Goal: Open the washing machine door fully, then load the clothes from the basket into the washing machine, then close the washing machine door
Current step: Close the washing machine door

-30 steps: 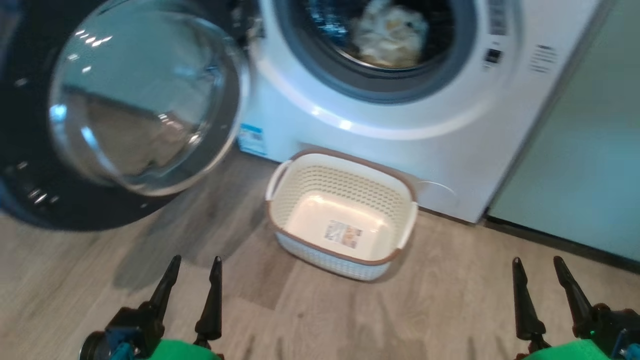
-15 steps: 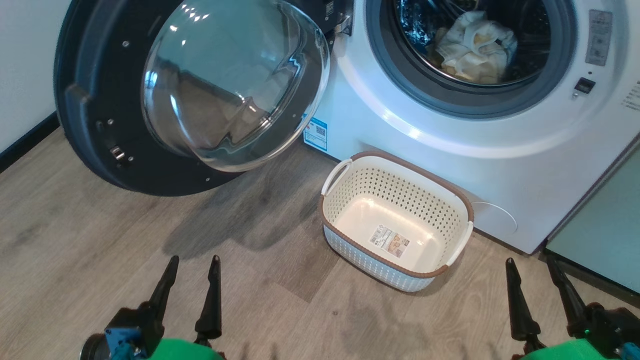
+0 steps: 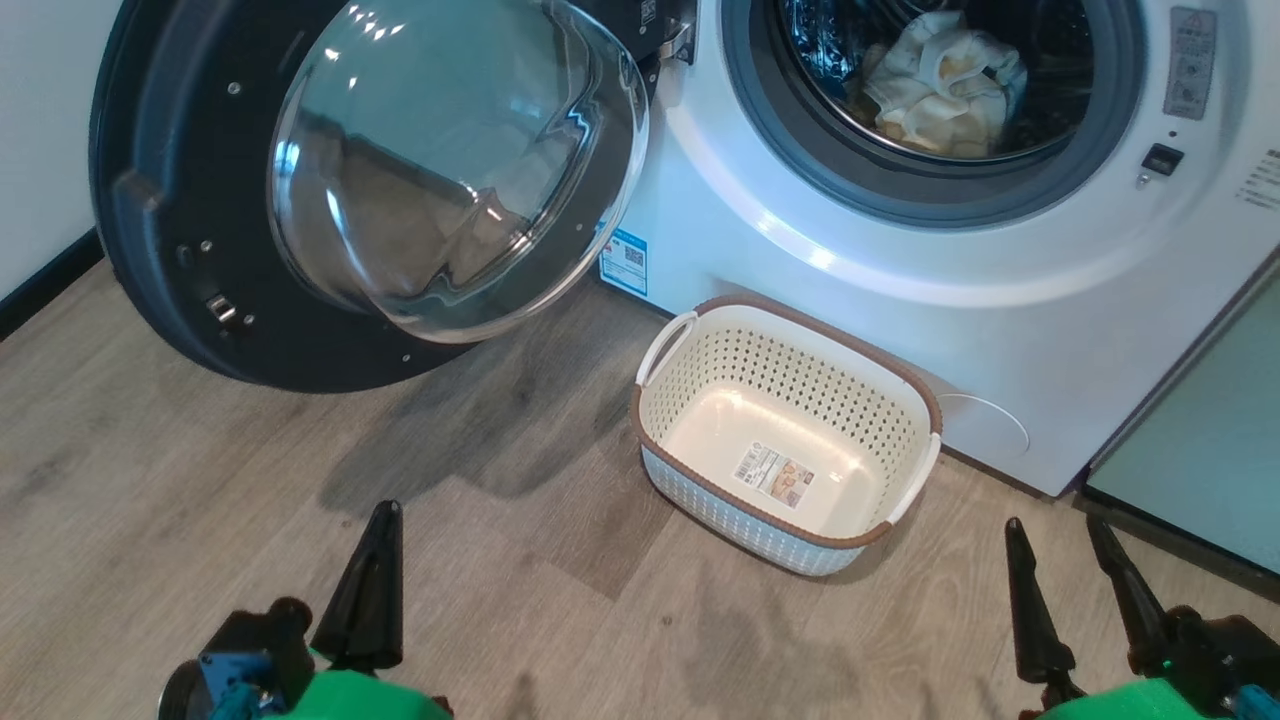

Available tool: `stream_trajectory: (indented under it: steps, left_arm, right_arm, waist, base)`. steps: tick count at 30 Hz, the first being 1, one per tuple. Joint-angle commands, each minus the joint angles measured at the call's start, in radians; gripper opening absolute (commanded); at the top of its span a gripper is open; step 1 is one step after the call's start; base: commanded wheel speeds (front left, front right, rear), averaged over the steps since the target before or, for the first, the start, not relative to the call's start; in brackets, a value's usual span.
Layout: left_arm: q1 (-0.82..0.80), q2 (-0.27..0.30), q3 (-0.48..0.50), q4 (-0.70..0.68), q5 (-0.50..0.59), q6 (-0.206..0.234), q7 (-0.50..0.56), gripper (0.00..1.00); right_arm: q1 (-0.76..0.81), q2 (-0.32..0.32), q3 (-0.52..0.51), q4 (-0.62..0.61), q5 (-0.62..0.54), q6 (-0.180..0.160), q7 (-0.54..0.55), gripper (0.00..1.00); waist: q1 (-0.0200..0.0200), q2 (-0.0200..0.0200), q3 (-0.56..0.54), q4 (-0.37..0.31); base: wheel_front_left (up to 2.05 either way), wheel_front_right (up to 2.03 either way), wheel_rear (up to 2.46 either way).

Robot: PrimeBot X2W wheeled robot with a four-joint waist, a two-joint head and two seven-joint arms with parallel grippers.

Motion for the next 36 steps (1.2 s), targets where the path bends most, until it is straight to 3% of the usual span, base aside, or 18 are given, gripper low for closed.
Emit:
stream_trajectory:
  steps: [1,7,13,18,20,24,28,36]
  left_arm:
    - [-0.031,-0.002,0.042,-0.036,0.009,-0.008,-0.006,0.00]
    - [-0.041,-0.015,0.052,-0.066,0.009,-0.054,-0.006,0.00]
    - [-0.076,-0.030,0.105,-0.155,-0.010,-0.127,-0.006,0.00]
    - [-0.167,-0.093,0.215,-0.289,-0.168,-0.236,-0.006,0.00]
    - [-0.210,-0.087,0.277,-0.324,-0.235,-0.278,-0.006,0.00]
    - [-0.325,-0.040,0.394,-0.346,-0.388,-0.330,0.002,0.00]
    - [-0.471,0.018,0.496,-0.320,-0.564,-0.348,0.037,0.00]
    - [-0.729,0.143,0.641,-0.104,-0.854,-0.319,0.151,0.00]
  right_arm:
    - [-0.048,-0.015,0.019,-0.031,-0.003,0.004,-0.003,1.00]
    - [-0.050,-0.015,0.013,-0.036,-0.006,0.004,0.000,1.00]
    - [-0.050,-0.015,-0.003,-0.044,-0.008,0.004,0.006,1.00]
    - [-0.042,-0.015,-0.018,-0.057,-0.011,0.004,0.011,1.00]
    - [-0.040,-0.015,-0.020,-0.061,-0.010,0.004,0.014,1.00]
    - [-0.036,-0.015,-0.020,-0.064,-0.011,0.004,0.018,1.00]
    - [-0.032,-0.015,-0.024,-0.069,-0.011,0.004,0.021,1.00]
    - [-0.028,-0.015,-0.016,-0.074,-0.011,0.004,0.023,1.00]
  waist:
    - [0.0000,0.0000,0.001,-0.001]
    - [0.0000,0.0000,0.007,0.001]
    - [0.0000,0.0000,0.012,0.009]
    - [0.0000,0.0000,0.013,0.024]
    - [0.0000,0.0000,0.012,0.029]
    - [0.0000,0.0000,0.007,0.038]
    - [0.0000,0.0000,0.004,0.046]
    - [0.0000,0.0000,0.004,0.040]
  base:
    - [0.00,0.00,0.00]
    - [0.00,0.00,0.00]
    - [0.00,0.00,0.00]
    - [0.00,0.00,0.00]
    - [0.00,0.00,0.00]
    - [0.00,0.00,0.00]
    - [0.00,0.00,0.00]
    - [0.00,0.00,0.00]
